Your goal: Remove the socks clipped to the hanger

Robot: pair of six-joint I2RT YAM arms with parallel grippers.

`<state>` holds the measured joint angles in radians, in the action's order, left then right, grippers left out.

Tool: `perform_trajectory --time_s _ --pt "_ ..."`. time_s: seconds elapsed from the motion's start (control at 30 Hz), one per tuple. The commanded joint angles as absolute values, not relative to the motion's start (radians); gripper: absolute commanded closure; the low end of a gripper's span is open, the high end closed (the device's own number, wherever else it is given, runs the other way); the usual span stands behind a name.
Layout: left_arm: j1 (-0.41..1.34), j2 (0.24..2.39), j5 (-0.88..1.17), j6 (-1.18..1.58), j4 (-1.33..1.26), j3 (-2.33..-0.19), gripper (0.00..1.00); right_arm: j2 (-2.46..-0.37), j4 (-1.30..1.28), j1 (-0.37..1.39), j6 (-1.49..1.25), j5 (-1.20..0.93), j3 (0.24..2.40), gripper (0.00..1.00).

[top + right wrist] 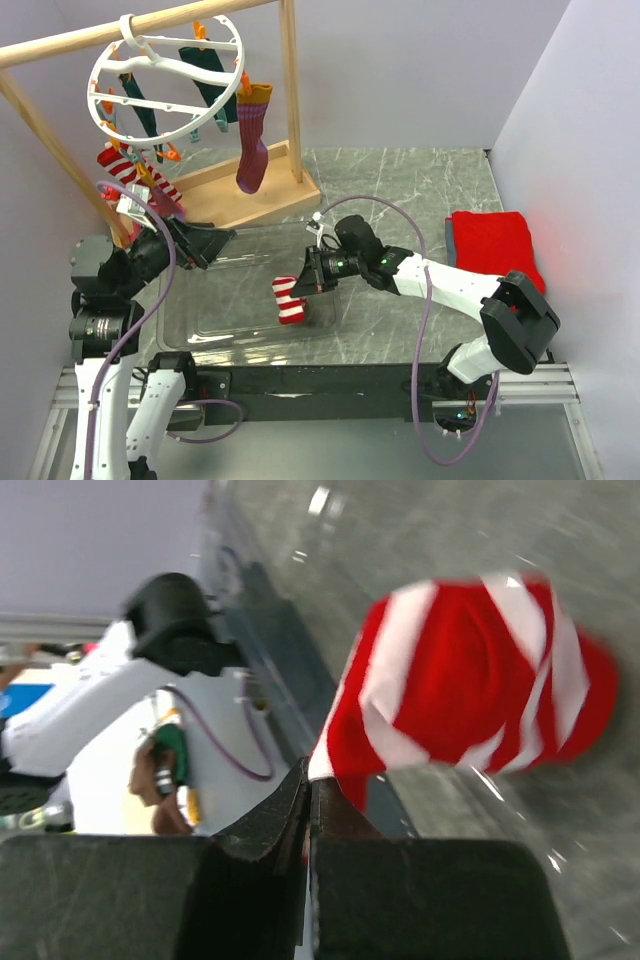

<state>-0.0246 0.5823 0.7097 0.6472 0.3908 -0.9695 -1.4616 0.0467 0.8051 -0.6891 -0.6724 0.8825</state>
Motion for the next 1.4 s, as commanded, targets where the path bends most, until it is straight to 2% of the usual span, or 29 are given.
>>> perform_trajectory --time_s 0.0,0.07,0.17,0.2,0.33,0.47,0.57,0.6,0.7,0.87,1.03,1.2,1.37 --pt "-0.026 0.561 0.716 0.634 0.383 -0.979 0.1 -1.445 -0.023 0.805 -0.635 -0.604 0.908 1.0" --pt "-0.026 0.558 0.715 0.626 0.397 -0.983 0.1 -1.459 -0.005 0.807 -0.685 -0.612 0.9 1.0" --pt "-0.026 0.554 0.71 0.615 0.42 -0.989 0.1 -1.512 0.208 0.834 -0.853 -0.632 0.887 1.0" --pt "-0.026 0.549 0.707 0.617 0.42 -0.989 0.1 -1.532 0.35 0.851 -0.9 -0.621 0.887 1.0" --pt "-0.026 0.546 0.712 0.63 0.411 -0.991 0.1 -1.707 0.566 0.945 -1.093 -0.4 0.963 1.0" --pt "-0.026 0.549 0.706 0.624 0.434 -1.012 0.1 -1.934 0.606 1.031 -1.213 -0.356 1.206 0.84" --pt "-0.026 0.549 0.693 0.608 0.465 -1.045 0.09 -1.957 0.575 1.089 -1.177 -0.286 1.249 0.6" --pt "-0.026 0.548 0.693 0.601 0.471 -1.052 0.09 -1.95 0.569 1.097 -1.163 -0.276 1.244 0.44" --pt "-0.026 0.543 0.675 0.583 0.488 -1.068 0.09 -1.919 0.509 1.094 -1.114 -0.291 1.217 0.35" --pt "-0.026 0.546 0.594 0.589 0.502 -1.06 0.09 -1.795 0.423 1.1 -0.987 -0.285 1.11 0.3" --pt "-0.026 0.535 0.369 0.604 0.537 -1.066 0.11 -1.657 0.26 1.1 -0.801 -0.233 1.063 0.25" --pt "-0.026 0.517 0.334 0.627 0.532 -1.071 0.12 -1.752 -0.023 1.091 -0.588 -0.321 1.225 0.23" --pt "-0.026 0.499 0.338 0.624 0.555 -1.097 0.12 -1.841 -0.194 1.1 -0.422 -0.261 1.322 0.3"
